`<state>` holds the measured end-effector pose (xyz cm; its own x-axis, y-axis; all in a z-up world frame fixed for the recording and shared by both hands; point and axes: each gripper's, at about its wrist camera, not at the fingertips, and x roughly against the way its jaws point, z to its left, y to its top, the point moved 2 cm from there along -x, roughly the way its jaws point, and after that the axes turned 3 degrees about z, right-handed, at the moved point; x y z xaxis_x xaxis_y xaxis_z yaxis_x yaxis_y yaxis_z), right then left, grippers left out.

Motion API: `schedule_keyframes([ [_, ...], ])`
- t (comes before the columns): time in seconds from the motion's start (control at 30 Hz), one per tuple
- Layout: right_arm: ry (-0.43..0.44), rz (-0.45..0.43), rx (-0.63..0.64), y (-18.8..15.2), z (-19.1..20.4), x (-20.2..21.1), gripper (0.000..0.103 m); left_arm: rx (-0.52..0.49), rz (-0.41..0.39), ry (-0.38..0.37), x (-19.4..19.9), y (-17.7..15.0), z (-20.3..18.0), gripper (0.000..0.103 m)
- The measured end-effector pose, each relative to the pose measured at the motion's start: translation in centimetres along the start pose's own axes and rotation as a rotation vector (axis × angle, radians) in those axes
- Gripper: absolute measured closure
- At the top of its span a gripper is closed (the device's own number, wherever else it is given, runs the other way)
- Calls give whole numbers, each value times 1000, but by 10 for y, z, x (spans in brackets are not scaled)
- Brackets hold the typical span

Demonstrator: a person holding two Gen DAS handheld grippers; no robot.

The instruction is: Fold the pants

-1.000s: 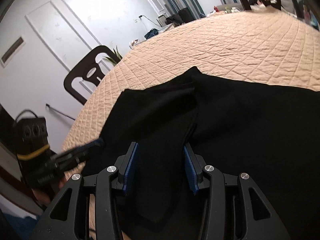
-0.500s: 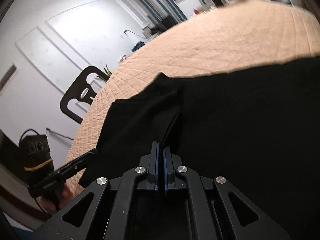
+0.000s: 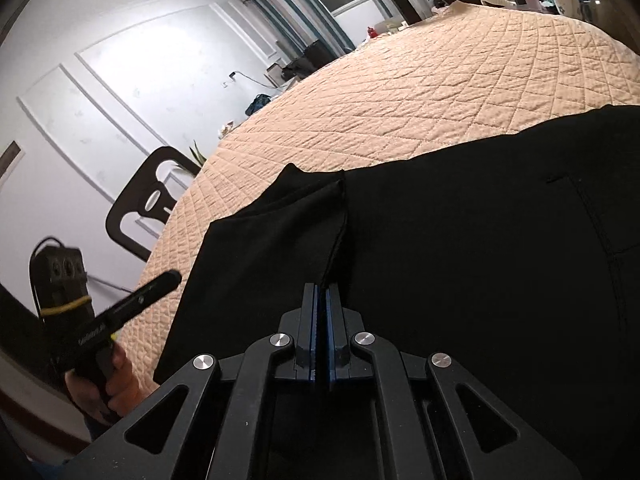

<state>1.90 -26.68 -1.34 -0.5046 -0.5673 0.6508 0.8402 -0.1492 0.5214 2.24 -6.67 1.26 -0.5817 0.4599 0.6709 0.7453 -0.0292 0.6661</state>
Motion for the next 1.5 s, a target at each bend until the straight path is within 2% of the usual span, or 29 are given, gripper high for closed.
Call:
schedule_keyframes([
  [0.23, -11, 6, -9, -3, -5, 4, 100, -11, 74, 58, -35, 12, 7, 68],
  [0.33, -24, 7, 6, -6, 0, 6, 100, -29, 67, 72, -34, 13, 4, 68],
  [0.43, 17, 16, 20, -9, 0, 9, 99, -35, 69, 73, -35, 13, 3, 66],
  [0.6, 29, 16, 1, -6, -6, 7, 98, -31, 70, 66, -36, 17, 4, 66],
  [0.73, 11, 17, 25, -1, 0, 0, 100, -37, 72, 70, -38, 18, 1, 65],
  [1.0, -4, 11, 23, -8, -5, 13, 100, -36, 61, 72, -34, 18, 0, 65],
  [1.1, -61, -57, 64, 2, 5, 23, 98, -51, 52, 81, -32, 19, -2, 65],
  [1.2, -61, -87, 105, 15, 18, 24, 93, -62, 48, 104, -35, 24, -4, 65],
  [1.33, -103, -28, 149, 36, 27, -5, 93, -50, 58, 114, -44, 32, 0, 65],
  [1.47, -158, 70, 106, 51, 16, -38, 93, -81, 78, 146, -54, 34, -5, 64],
  [1.5, -142, 80, 80, 53, 12, -40, 93, -91, 81, 156, -54, 34, -7, 64],
])
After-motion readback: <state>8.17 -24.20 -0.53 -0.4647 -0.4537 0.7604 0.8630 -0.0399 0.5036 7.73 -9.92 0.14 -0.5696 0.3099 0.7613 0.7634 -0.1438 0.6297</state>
